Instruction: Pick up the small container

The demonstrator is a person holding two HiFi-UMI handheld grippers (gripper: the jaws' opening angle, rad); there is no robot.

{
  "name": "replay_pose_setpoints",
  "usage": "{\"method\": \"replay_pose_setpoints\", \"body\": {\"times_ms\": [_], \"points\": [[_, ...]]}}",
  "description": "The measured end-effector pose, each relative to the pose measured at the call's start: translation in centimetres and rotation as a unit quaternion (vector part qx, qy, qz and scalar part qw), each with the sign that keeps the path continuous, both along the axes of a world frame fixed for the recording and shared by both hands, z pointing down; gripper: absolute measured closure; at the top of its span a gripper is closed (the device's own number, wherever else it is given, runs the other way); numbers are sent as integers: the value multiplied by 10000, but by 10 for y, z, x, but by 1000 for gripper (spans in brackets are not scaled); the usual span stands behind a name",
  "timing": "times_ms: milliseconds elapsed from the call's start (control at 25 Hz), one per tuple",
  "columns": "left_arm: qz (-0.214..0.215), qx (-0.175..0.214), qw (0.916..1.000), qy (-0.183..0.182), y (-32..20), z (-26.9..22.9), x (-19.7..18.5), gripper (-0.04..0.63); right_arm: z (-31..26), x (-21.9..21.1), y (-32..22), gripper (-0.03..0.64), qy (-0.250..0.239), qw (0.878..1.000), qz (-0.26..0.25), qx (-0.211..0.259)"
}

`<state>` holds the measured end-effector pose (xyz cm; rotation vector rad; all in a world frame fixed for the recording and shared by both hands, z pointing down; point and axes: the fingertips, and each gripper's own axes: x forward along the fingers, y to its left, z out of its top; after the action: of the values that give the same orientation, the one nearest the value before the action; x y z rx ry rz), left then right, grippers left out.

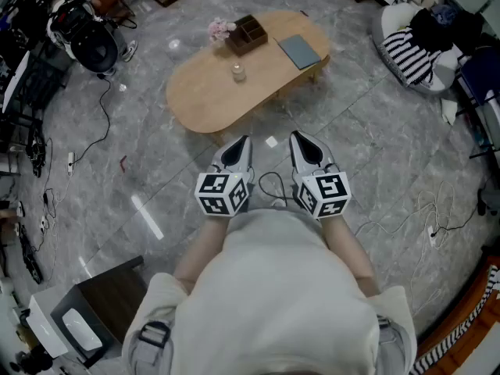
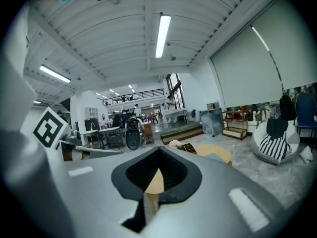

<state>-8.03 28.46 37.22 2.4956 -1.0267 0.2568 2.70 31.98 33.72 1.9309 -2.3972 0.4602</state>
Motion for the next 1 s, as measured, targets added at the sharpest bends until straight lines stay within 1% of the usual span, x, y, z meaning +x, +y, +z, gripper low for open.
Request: {"method": "replay_pose_setpoints", "body": {"times_ms": [120, 240, 480, 560, 680, 760, 1000], "points": [[-148, -102, 9997, 143, 5, 5, -7, 594, 1, -8, 5, 617, 142, 9998, -104, -53], [-237, -79, 9994, 221, 7, 4, -14, 594, 3, -12, 7, 617, 212, 9996, -188, -68], [-323, 16, 9994, 122, 5, 2, -20, 594, 7, -12, 7, 617, 239, 9991, -330, -93], [-324, 27, 9994, 91, 6, 2, -20, 594, 8, -11, 9, 617, 176, 9993, -324, -74], [-343, 52, 9994, 78, 7, 0, -19, 594, 8, -7, 11, 615, -130, 9996, -243, -67], [-388, 62, 9992, 93, 8, -2, -21, 594, 10, -5, 12, 615, -251, 9994, -199, -104], [-606, -41, 9981, 28, 8, 7, -33, 594, 15, -8, 10, 615, -244, 9991, -298, -147]]}}
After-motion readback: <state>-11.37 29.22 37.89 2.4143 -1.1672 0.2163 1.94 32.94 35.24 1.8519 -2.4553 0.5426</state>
